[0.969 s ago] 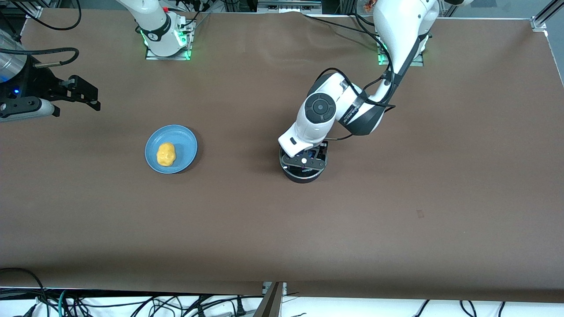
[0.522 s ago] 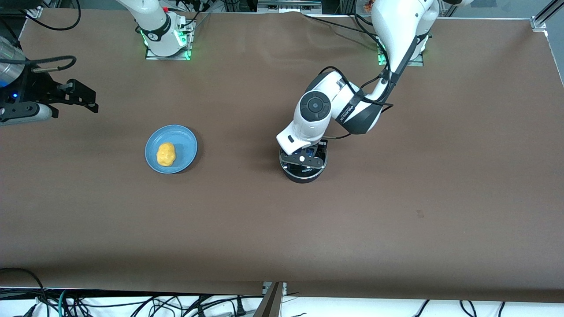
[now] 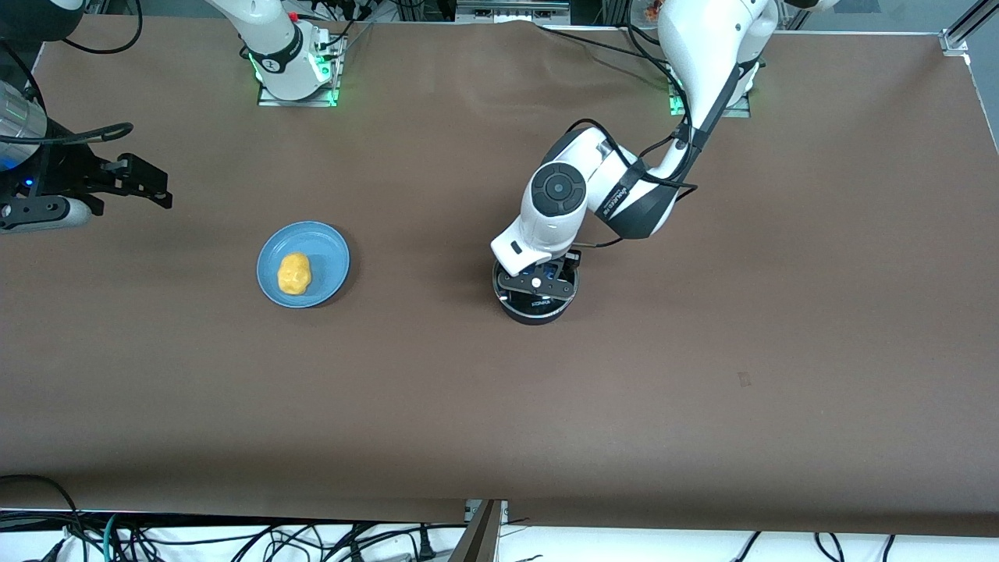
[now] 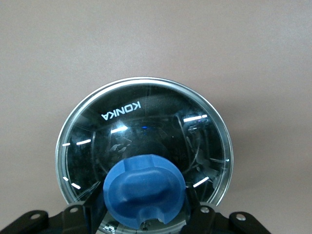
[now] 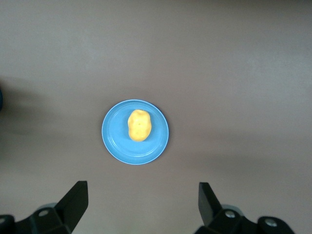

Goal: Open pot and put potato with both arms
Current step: 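Lift the lid with the left gripper while the right gripper reaches the potato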

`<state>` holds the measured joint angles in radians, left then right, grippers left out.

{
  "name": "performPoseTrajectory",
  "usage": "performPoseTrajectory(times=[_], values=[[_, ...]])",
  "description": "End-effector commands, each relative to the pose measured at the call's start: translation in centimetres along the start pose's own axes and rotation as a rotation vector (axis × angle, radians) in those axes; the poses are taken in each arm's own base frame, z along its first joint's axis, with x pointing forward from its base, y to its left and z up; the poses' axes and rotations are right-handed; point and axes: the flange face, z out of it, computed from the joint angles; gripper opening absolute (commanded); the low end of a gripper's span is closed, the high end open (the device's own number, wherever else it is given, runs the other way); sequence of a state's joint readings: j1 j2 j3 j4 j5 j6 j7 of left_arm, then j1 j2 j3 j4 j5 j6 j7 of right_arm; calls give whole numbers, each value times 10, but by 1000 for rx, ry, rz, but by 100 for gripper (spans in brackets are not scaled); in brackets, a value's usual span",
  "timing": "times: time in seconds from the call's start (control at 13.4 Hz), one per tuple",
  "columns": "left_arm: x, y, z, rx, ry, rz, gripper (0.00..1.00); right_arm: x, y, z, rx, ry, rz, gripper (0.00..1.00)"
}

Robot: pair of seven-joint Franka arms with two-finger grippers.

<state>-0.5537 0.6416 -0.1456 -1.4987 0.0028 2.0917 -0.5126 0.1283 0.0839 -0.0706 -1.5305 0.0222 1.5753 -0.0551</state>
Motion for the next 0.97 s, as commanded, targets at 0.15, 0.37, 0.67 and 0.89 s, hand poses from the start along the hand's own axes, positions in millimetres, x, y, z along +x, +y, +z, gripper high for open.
performPoseTrajectory(times=[0.15,0.37,0.67,0.89], values=[[-18,-4,-79,45,-17,9,19,-1,9,55,1,0,6,100],[-23,-40,-135,78,-53,-30,15,-2,8,96,1,-11,9,100],[7,-157,-155,83,-122,-46,11,-12,3,170,-1,11,1,100],[17,-229,-136,202,-148,8,12,-17,-18,214,-3,20,-17,100]])
